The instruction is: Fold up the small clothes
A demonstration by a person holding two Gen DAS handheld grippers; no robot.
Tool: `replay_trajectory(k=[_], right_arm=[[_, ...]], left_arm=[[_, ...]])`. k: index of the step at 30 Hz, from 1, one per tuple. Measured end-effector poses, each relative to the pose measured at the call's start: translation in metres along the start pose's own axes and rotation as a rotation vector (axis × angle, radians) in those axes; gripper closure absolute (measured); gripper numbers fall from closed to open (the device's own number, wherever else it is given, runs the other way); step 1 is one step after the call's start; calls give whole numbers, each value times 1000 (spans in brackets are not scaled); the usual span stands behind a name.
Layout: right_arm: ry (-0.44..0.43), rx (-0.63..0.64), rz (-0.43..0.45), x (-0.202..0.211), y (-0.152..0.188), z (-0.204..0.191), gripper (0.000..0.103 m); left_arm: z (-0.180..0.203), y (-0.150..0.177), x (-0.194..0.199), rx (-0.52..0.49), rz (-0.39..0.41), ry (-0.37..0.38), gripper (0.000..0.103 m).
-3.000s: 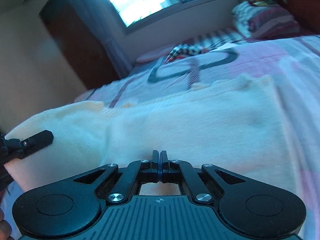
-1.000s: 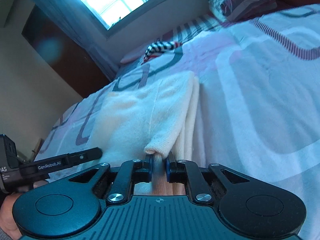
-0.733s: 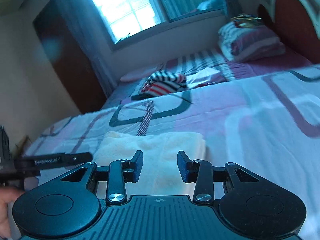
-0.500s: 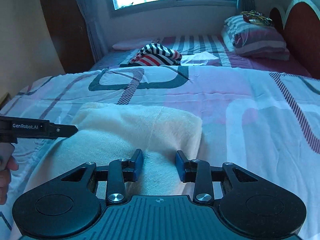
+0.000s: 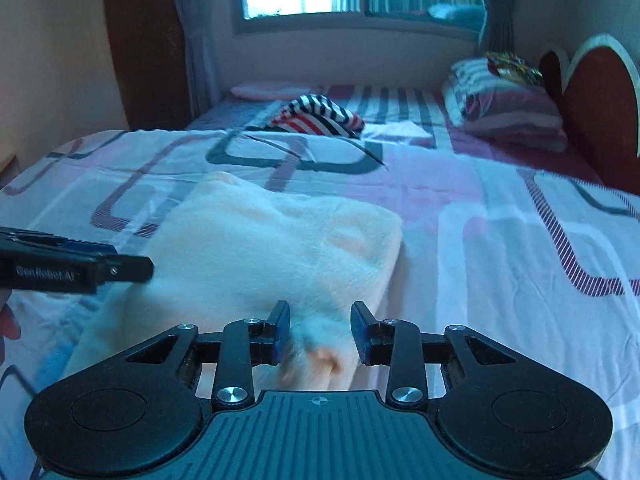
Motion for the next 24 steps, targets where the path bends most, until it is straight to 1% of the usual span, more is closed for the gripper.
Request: replay_trajectory(k=[2, 3, 5, 7, 8, 10, 12, 15, 17, 18, 20, 22, 24], right_arm=[[-10, 17, -22, 6, 15, -10, 68], [-8, 23, -50, 6, 26, -15, 68], [20, 13, -92, 7, 49, -13, 68], [14, -47, -73, 19, 62, -9, 68], [14, -72, -65, 26, 65, -9, 68], [21, -75, -34, 44, 65, -15, 68], [-7, -78, -17, 56, 68, -27, 68], [-12, -68, -44, 56, 79, -40, 68], [9, -75, -89, 50, 92, -40, 68], [14, -92, -95, 47, 98, -37, 68], [7, -130, -86, 49, 98, -34, 68], [19, -120, -81, 54, 93, -36, 68], [7, -112, -36, 64, 84, -43, 68]], left_arm=[[3, 20, 4, -21, -33, -2, 44], [5, 29, 6, -26, -46, 5, 44], [6, 47, 11, -24, -55, 9, 43], [3, 58, 21, -2, -58, 12, 42], [1, 62, 27, 4, -58, 11, 42], [-3, 69, 36, 14, -61, 7, 42], [-6, 76, 42, 17, -67, 8, 42], [-5, 87, 48, 11, -73, 4, 42], [-4, 88, 51, 3, -70, -5, 43], [-4, 90, 52, 2, -71, -8, 42], [-3, 91, 52, 4, -74, -12, 42], [-3, 92, 53, 3, -75, -19, 42], [-2, 92, 53, -11, -72, -31, 40]])
Point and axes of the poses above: each gripper's, at about its wrist camera, not at the fingertips, and x roughly against the way its jaws point, z to its right, y to its underside, the point moved 8 cm from there along -x, roughly the way its jaws point, and after that the axes turned 15 degrees about -y, right-handed, at the moved point
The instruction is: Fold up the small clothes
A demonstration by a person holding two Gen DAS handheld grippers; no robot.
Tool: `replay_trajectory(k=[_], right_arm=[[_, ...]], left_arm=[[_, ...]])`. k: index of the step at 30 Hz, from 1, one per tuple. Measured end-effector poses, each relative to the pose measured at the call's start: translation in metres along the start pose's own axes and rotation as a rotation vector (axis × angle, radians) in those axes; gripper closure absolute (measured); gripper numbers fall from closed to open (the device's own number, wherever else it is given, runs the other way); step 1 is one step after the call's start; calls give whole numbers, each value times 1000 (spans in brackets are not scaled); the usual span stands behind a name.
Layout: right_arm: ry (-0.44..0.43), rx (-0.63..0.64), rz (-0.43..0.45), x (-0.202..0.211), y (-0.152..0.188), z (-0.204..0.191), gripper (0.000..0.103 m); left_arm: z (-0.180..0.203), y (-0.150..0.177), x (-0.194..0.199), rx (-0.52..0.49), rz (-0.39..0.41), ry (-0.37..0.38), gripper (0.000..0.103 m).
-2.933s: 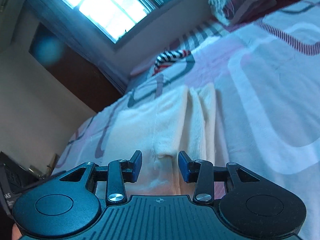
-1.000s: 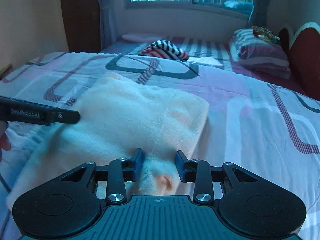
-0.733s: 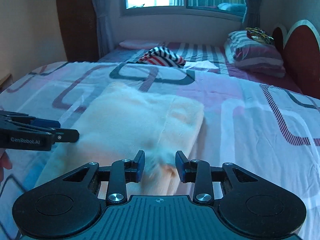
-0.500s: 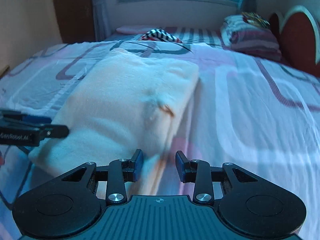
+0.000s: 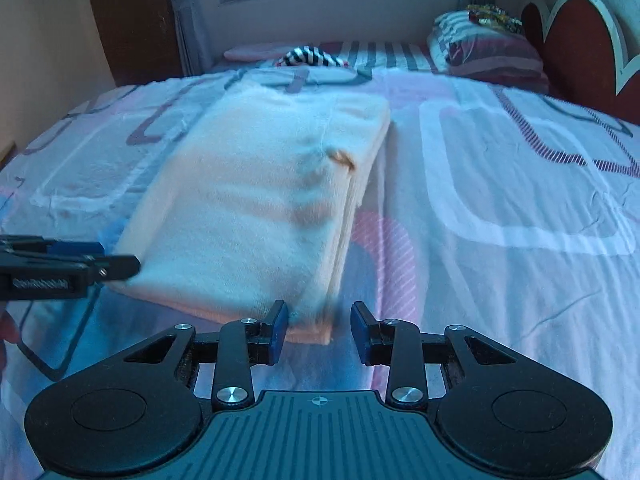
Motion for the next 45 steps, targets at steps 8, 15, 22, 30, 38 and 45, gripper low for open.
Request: replay_trajectory(k=[8, 15, 22, 30, 38, 45], right_arm=[[29, -66, -42, -20, 11, 15, 68], [45, -33, -12, -6, -8, 13, 68], [-6, -108, 141, -12, -78, 30, 68], [29, -172, 17, -65, -75, 72, 55], [-210, -427, 91, -42, -76, 103, 55], [-434, -603, 82, -53, -71, 120, 55]], left_arm=[[0, 0, -2, -2, -2, -16, 37], [-13, -14, 10, 44, 35, -8, 34], [-14, -70, -13, 91, 71, 5, 30], [-5, -73, -70, 24, -34, -47, 5], [-10, -87, -59, 90, -34, 109, 21], [-5, -85, -81, 166, -137, 256, 22]])
Point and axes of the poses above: each gripper's, at about its wrist camera, not at the fingertips, and x roughly against the way its jaws point, z to its right, y to its underside, the point moved 8 cm from there along -x, roughly the way its jaws point, and after that the axes turned 15 degrees about -y, right-handed, at the moved point
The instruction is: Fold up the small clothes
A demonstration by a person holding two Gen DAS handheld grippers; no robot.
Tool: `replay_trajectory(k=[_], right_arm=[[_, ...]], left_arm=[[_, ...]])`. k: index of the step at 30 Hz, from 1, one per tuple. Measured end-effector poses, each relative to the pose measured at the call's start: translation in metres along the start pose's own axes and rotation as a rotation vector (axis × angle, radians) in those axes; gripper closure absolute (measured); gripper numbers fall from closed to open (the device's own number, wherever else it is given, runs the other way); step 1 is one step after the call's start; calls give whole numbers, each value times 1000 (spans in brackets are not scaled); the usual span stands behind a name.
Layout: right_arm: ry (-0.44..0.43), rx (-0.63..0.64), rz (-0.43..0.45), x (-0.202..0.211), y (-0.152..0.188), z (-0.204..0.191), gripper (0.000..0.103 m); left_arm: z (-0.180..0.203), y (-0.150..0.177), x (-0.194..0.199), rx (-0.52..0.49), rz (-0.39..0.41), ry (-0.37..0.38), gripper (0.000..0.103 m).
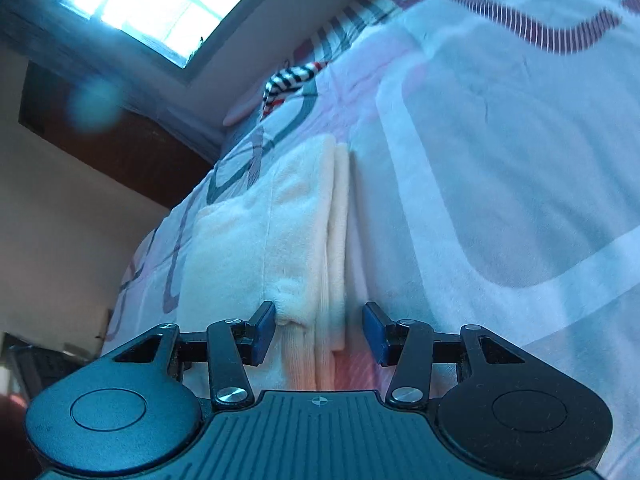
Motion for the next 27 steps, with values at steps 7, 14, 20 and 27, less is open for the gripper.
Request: replay_trajectory(k=[7, 14, 20, 27], right_arm=[[-83, -52, -12, -14, -10, 5, 54], [-73, 27, -53, -29, -12, -4, 54], [-53, 90, -70, -35, -10, -9, 54], [95, 261, -74, -48, 1, -22, 64]], left_arm=[[0, -16, -14, 43, -24, 53, 25], [15, -26, -22, 15, -60, 66, 34], [22, -21, -24, -30, -63, 45, 33], [39, -26, -21, -94, 3, -58, 54]])
Point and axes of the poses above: each gripper's, at about its wrist camera, not at the fingertips, and x roughly against the way its jaws point, z to its right, y to its underside, the point moved 8 cm from there along -x, roughly the way its jaws point, and after that the axes turned 15 degrees about -y, right-handed, at the moved point
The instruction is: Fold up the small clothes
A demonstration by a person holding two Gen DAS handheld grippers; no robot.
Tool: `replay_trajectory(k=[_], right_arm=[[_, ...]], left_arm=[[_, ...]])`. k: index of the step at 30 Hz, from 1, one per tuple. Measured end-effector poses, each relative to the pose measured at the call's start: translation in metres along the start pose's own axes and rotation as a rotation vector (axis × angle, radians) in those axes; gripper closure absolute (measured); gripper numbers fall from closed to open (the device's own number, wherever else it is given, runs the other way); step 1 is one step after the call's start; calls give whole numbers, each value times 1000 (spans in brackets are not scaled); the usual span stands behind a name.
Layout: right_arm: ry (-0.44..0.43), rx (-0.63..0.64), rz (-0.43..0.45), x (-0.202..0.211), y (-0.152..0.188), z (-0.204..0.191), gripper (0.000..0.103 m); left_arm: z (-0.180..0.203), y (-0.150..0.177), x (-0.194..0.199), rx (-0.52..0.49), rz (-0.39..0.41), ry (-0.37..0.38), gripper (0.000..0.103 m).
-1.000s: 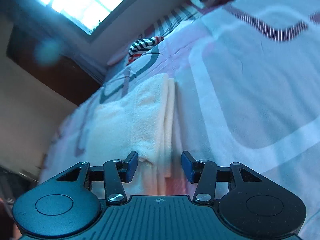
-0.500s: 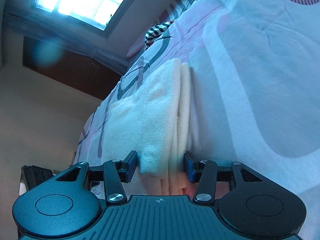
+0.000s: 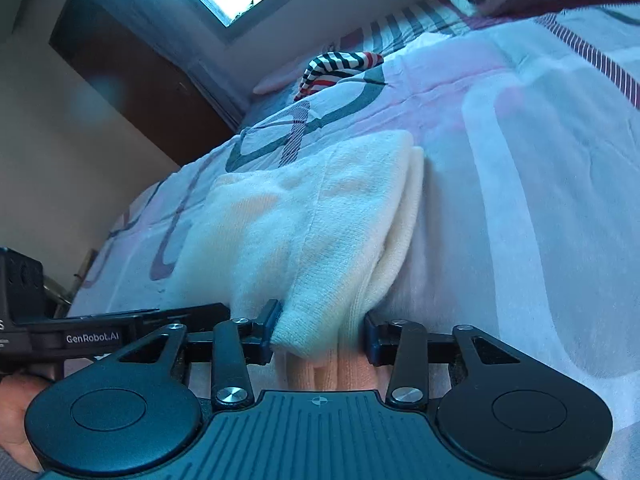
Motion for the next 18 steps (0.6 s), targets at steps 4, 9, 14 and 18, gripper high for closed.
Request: replay_trajectory(k=[4, 9, 14, 18], right_arm=[[1, -3, 14, 1, 2, 1, 66], [27, 31, 23, -2, -1, -5, 68], [93, 92, 16, -4, -2, -19, 69], [163, 141, 6, -9, -1, -30, 71]], left_arm=[[6, -2, 6, -45, 25, -35, 64], [9, -4, 8, -79, 46, -54, 66], [8, -2, 13, -89, 65, -47, 69], [6, -1, 17, -86, 72, -22, 70]])
Point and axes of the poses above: each gripper's, at about its wrist camera, not at the fingertips, and x roughly against the way its jaws point, z to its right, y to its underside, the point moved 8 cm from there along -x, roughly the way its jaws point, and after that the axes turned 15 degrees about -y, right-handed, at the moved point
